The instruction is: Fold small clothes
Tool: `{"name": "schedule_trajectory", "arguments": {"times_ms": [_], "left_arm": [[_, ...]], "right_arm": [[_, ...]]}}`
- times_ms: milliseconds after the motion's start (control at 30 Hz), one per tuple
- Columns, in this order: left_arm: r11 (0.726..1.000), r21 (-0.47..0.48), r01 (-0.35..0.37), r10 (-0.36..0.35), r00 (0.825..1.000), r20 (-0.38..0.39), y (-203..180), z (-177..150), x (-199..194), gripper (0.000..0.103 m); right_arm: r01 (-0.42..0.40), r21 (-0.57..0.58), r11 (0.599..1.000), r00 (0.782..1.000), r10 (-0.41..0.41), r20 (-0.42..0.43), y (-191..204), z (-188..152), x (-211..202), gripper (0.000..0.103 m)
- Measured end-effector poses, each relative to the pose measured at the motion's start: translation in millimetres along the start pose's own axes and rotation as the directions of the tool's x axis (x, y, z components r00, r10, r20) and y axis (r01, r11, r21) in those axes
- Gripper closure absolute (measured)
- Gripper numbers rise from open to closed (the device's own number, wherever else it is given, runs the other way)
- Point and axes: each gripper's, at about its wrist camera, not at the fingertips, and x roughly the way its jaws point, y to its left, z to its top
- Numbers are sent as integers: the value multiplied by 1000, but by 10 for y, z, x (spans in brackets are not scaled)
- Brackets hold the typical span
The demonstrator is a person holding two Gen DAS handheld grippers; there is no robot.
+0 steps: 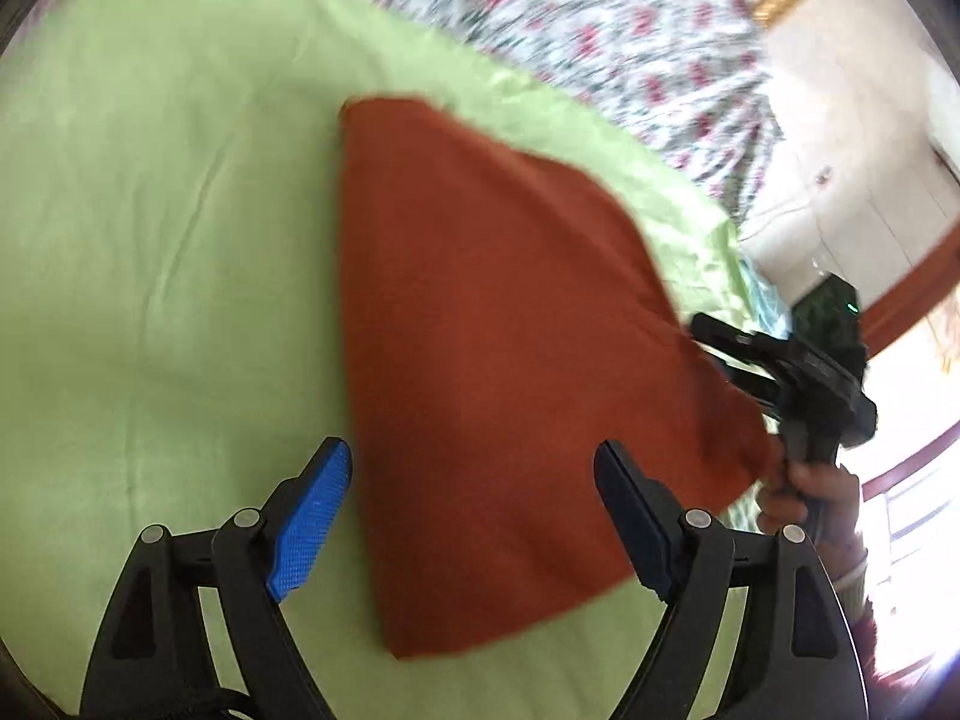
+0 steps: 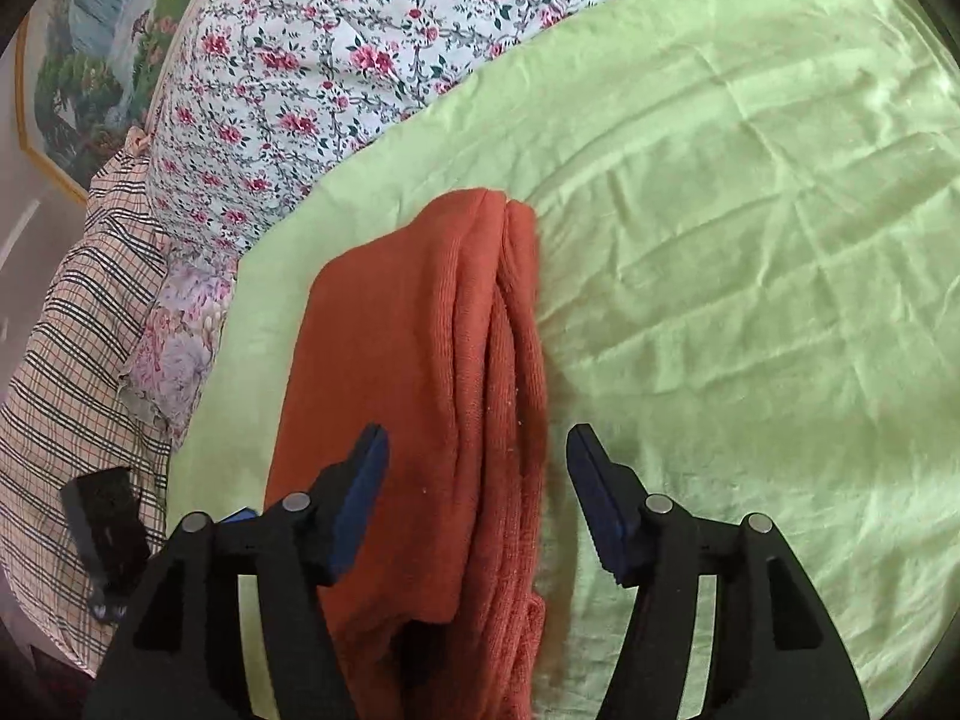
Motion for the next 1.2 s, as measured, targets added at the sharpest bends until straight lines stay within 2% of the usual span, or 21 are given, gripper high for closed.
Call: {"name": "schedule_trajectory", "arguments": {"times_ms": [67, 133, 200, 233, 267, 333, 367, 400, 433, 500, 633, 867, 967, 1067, 1200], "left_arm": [[1000, -19, 12, -13, 1000, -23, 78, 63, 127, 20], [999, -29, 40, -41, 998, -42, 121, 141, 278, 20], [999, -2, 50, -50, 998, -23, 84, 196, 345, 22], [999, 12, 52, -52, 998, -19, 57, 188, 360, 30], [999, 20, 44, -44, 999, -20, 38, 205, 403, 48], [999, 13, 50, -49, 999, -20, 69, 203, 423, 66], [998, 10, 61, -61, 998, -9, 70, 218, 380, 74], [999, -20, 50, -49, 998, 38, 65, 212, 322, 76], [998, -15, 54, -53, 997, 48, 59, 206, 242, 78], [999, -4, 47, -47, 996, 72, 35, 170, 48, 78], [1000, 16, 18, -21, 989, 144, 106, -29, -481, 79], [998, -14, -65, 67, 971, 231, 542, -564, -1325, 79], [996, -24, -85, 88, 969, 231, 745, -801, -1481, 79], [994, -67, -91, 102, 978, 182, 1007, -986, -1399, 78], [994, -105, -32, 50, 983, 176, 1196, -1076, -1315, 72]], "right_arm": [[-27, 18, 999, 999, 27, -17, -28, 3, 66, 40], [-10, 23, 1000, 999, 11, -38, -51, 0, 144, 40], [-11, 27, 1000, 998, 13, -68, -70, -13, 235, 40], [-21, 32, 999, 997, 24, -70, -72, -20, 262, 41], [-27, 36, 999, 997, 29, -72, -78, -25, 274, 42], [-37, 42, 998, 995, 41, -94, -48, -40, 327, 69], [-46, 51, 998, 993, 51, -103, -38, -54, 347, 71], [-43, 46, 998, 994, 48, -99, 2, -79, 358, 75], [-30, 23, 999, 995, 32, -90, 68, -103, 349, 77], [-19, 3, 1000, 998, 20, -65, 195, -147, 292, 78], [-112, -22, 993, 993, 111, -49, 518, -281, 234, 80], [-265, -112, 958, 962, 255, -97, 1280, -703, 489, 80], [-305, -114, 945, 948, 289, -134, 1444, -878, 656, 80], [-306, -111, 946, 941, 283, -183, 1534, -1043, 863, 80], [-205, -142, 968, 960, 170, -224, 1527, -1217, 1031, 79]]}}
